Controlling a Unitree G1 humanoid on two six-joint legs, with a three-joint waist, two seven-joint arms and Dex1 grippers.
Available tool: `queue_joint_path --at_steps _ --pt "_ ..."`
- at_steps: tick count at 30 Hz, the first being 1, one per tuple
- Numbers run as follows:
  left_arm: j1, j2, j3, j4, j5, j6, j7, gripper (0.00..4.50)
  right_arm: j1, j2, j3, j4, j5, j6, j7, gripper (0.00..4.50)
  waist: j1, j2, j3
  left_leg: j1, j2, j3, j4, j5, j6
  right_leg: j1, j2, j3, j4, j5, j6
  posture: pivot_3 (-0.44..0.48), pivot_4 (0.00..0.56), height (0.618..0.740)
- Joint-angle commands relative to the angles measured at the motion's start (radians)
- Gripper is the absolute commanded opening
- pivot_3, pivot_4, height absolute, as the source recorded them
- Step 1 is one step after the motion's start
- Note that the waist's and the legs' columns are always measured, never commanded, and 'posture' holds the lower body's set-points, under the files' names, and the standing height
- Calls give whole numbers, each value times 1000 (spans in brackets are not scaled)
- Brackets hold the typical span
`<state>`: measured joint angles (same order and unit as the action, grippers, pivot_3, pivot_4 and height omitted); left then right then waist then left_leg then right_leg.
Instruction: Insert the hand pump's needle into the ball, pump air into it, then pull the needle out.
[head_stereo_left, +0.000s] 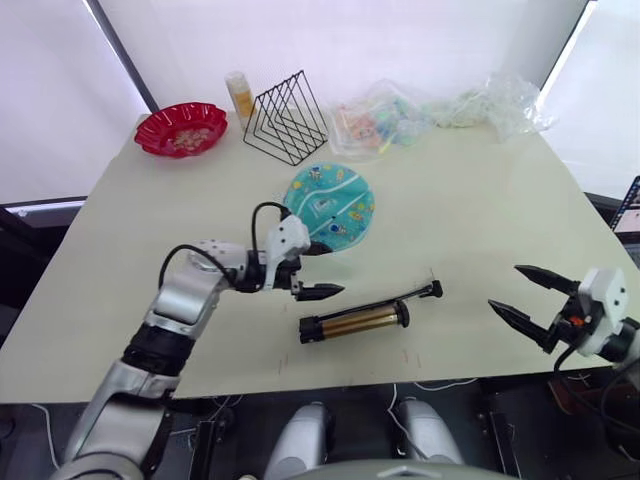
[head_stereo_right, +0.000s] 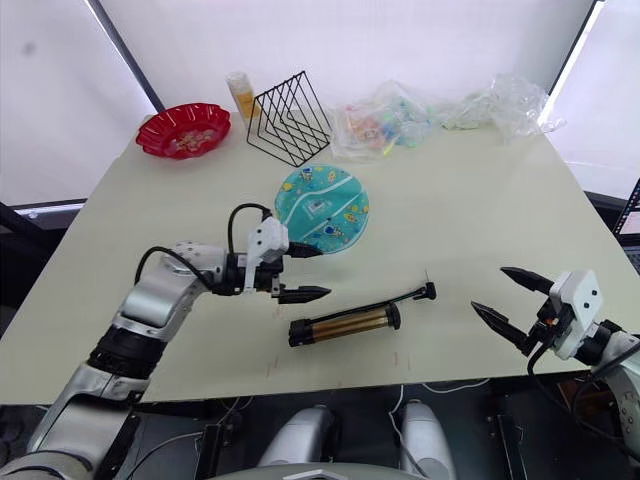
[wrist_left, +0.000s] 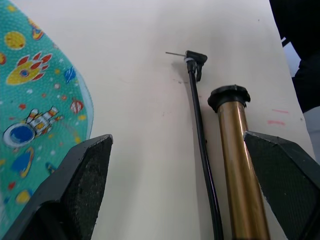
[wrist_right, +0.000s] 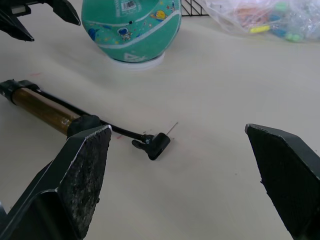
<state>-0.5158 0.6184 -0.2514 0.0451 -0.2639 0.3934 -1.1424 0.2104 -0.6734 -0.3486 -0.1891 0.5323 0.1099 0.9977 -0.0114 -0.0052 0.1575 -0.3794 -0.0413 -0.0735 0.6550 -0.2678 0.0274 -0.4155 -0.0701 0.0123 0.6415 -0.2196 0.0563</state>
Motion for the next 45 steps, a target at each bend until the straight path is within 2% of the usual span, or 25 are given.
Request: queue_joint_path --at_steps 1,11,14,16,17,18,24,36,45 --pt "-44 -23 -36 6 31 -1 -12 4443 12 -21 -28 -55 27 1 25 4500 0 0 0 0 0 0 0 0 0 0 0 0 0 0 0 0 150 740" --pt "-110 -130 -151 70 137 33 28 4443 47 -51 -20 -99 25 -25 109 4500 1 -1 0 0 0 0 1 0 0 0 0 0 0 0 0 0 150 740" --pt "-121 -168 -172 97 159 35 40 3717 47 -48 -23 -93 22 -31 113 4500 2 -1 1 0 0 -1 3 0 0 1 0 -1 0 0 0 0 150 740" --pt "-123 -189 -180 112 177 20 56 2852 49 -46 -26 -92 21 -33 116 4500 2 -1 1 -1 0 -1 4 -1 1 1 0 -1 0 0 0 0 150 740" --pt "-123 -196 -181 117 183 12 63 2220 49 -46 -26 -92 21 -33 116 4500 2 -1 1 -1 0 -1 4 -1 1 1 0 -1 0 0 0 0 150 740" --pt "-122 -203 -184 121 184 12 59 2134 51 -45 -27 -91 21 -35 118 4500 1 -1 1 -1 0 -1 4 -1 1 1 0 -1 1 0 0 0 150 740" --pt "-123 -242 -199 171 207 -18 61 2134 51 -43 -28 -83 17 -44 117 4500 2 -1 1 0 0 -1 4 -1 1 1 0 -1 1 0 0 0 150 740" --pt "-209 -372 -233 442 299 -143 77 2134 40 -44 -23 -91 13 -37 101 4500 5 -1 1 -2 -1 -1 7 -1 2 2 0 -1 1 0 1 0 150 740" --pt "-236 -441 -252 577 358 -180 86 2134 74 -46 -40 -107 11 -34 73 4500 5 -1 1 -2 -2 -1 10 -2 4 2 0 -2 1 0 1 0 150 740"
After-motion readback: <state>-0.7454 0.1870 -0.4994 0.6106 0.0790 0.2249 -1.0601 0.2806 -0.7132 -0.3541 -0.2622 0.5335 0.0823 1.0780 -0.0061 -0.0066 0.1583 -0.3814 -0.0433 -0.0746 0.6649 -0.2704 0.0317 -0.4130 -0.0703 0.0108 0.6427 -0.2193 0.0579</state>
